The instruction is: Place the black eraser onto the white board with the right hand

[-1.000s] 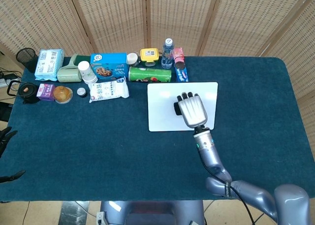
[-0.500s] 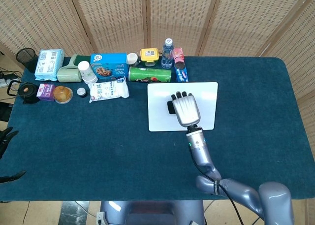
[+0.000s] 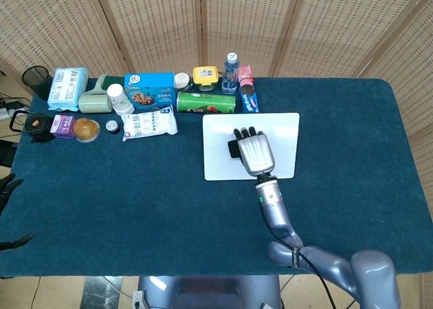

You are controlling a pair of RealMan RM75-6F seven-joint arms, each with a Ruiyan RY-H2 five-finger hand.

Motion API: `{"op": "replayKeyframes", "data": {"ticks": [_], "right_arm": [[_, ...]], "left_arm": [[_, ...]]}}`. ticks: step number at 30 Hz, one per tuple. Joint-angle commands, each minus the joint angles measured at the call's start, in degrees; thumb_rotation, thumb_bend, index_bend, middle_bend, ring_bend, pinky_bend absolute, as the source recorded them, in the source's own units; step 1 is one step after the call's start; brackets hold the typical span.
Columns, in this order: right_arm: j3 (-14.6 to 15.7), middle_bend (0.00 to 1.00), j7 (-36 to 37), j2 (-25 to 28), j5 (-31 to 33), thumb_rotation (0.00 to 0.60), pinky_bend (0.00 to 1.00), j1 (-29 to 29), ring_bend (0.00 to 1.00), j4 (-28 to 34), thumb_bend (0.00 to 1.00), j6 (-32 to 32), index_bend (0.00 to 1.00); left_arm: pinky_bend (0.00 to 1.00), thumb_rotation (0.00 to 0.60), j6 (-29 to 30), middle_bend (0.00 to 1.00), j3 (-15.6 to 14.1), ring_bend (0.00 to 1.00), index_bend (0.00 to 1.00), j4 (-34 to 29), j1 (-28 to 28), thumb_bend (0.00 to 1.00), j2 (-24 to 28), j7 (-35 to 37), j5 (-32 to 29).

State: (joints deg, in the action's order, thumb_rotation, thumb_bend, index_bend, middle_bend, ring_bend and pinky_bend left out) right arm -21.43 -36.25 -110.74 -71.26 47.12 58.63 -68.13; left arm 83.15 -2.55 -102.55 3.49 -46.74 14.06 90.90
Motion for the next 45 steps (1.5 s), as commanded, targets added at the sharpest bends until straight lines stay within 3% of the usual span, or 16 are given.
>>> {"op": "replayKeyframes", "data": {"ticks": [1,7,17,20,24,29,36,39,45], "right_arm": [[0.86,0.20,1.47,0.36,-1.34,0.600,0.53,-0.18,0.26,-0.60,0.22,-1.19,0.10],[1.58,0.20,2.46,0.83,-2.05,0.600,0.53,-0.47,0.25,-0.50,0.21,-2.20,0.09],[6.00,0.20,7.15,10.21,-8.57,0.600,0.52,-5.69,0.27,12.17,0.21,-8.64,0.09],[9.06,0.19,11.65,17.05,-10.94,0.600,0.42,-9.05,0.26,18.15,0.18,-9.43,0.10],[12.71,0.14,18.30,25.94,-13.12,0.600,0.23,-12.70,0.19,22.64,0.04,-9.14,0.11],[17.10,0.13,27.54,34.25,-15.84,0.600,0.18,-17.29,0.12,22.90,0.00,-10.28,0.15],[21.95,0.09,31.31,42.68,-11.87,0.600,0.12,-26.02,0.07,26.91,0.00,-11.73,0.13],[22.81,0.08,33.83,45.05,-9.65,0.600,0.12,-29.73,0.06,29.82,0.00,-13.34,0.13],[23.12,0.08,37.24,46.36,-8.93,0.600,0.10,-36.16,0.02,29.71,0.00,-19.56,0.13]], "left_arm": [[0.00,0.600,0.01,0.00,0.01,0.00,0.00,-0.05,-0.01,0.05,-0.02,-0.11,-0.02],[0.00,0.600,0.08,0.00,-0.04,0.00,0.00,-0.12,-0.05,0.05,-0.05,-0.35,0.09],[0.00,0.600,0.01,0.00,-0.16,0.00,0.00,-0.01,0.00,0.05,0.09,0.01,0.34],[0.00,0.600,0.16,0.00,-0.20,0.00,0.00,-0.01,-0.06,0.05,0.09,0.06,0.44],[0.00,0.600,0.10,0.00,-0.31,0.00,0.00,-0.25,-0.08,0.05,0.02,-0.41,0.58],[0.00,0.600,0.21,0.00,-0.37,0.00,0.00,-0.84,-0.24,0.05,-0.15,-1.48,0.44],[0.00,0.600,0.88,0.00,-0.17,0.00,0.00,-1.59,-0.66,0.05,-0.55,-3.46,-0.07],[0.00,0.600,0.71,0.00,-0.42,0.00,0.00,-1.63,-0.64,0.05,-0.51,-3.95,0.41],[0.00,0.600,0.51,0.00,-0.24,0.00,0.00,-1.79,-0.56,0.05,-0.86,-4.82,-0.01]]}}
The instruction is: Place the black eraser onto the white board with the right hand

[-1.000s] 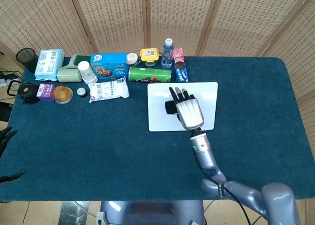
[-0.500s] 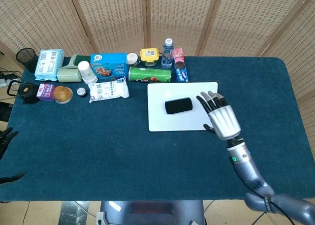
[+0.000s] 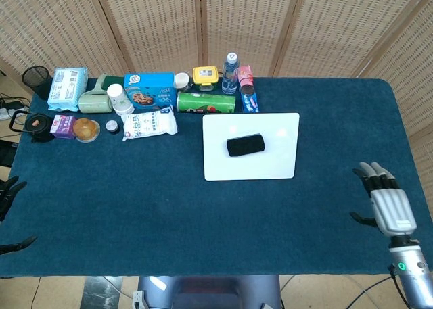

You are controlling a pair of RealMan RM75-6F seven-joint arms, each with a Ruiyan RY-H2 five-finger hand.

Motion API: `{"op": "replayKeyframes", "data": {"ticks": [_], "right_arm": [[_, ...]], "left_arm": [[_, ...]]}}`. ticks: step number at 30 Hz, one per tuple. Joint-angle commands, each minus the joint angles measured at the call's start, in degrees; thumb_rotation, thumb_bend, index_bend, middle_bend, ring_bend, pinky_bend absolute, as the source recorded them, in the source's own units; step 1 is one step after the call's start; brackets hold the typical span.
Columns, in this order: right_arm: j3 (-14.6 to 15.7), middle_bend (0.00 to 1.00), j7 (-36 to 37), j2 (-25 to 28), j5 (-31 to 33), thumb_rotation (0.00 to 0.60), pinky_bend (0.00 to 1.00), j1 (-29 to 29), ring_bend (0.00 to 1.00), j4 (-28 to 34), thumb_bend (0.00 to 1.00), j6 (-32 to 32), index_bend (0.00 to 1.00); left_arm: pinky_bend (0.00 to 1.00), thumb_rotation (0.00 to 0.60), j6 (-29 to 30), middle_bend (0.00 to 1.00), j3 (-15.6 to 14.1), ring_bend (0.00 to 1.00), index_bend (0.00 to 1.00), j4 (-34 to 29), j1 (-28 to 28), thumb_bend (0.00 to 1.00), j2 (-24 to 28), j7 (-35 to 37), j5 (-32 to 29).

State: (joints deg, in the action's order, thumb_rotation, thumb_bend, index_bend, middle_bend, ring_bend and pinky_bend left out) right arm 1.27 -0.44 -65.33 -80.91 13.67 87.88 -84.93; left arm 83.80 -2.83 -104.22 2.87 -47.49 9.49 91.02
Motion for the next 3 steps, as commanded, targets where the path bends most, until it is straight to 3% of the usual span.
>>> {"op": "replayKeyframes", "data": {"ticks": [1,3], "right_arm": [[0.23,0.08,1.37,0.93,0.36,0.600,0.09,-3.58,0.02,0.43,0.00,-4.08,0.14],[-0.04,0.08,0.39,1.01,-0.29,0.600,0.09,-4.19,0.02,0.45,0.00,-5.28,0.14]], "left_arm": [[0.00,0.600,-0.20,0.00,0.11,0.00,0.00,-0.17,0.12,0.05,-0.18,-0.62,-0.21],[0.00,0.600,-0.14,0.00,0.20,0.00,0.00,-0.33,0.15,0.05,-0.31,-1.06,-0.21]]}}
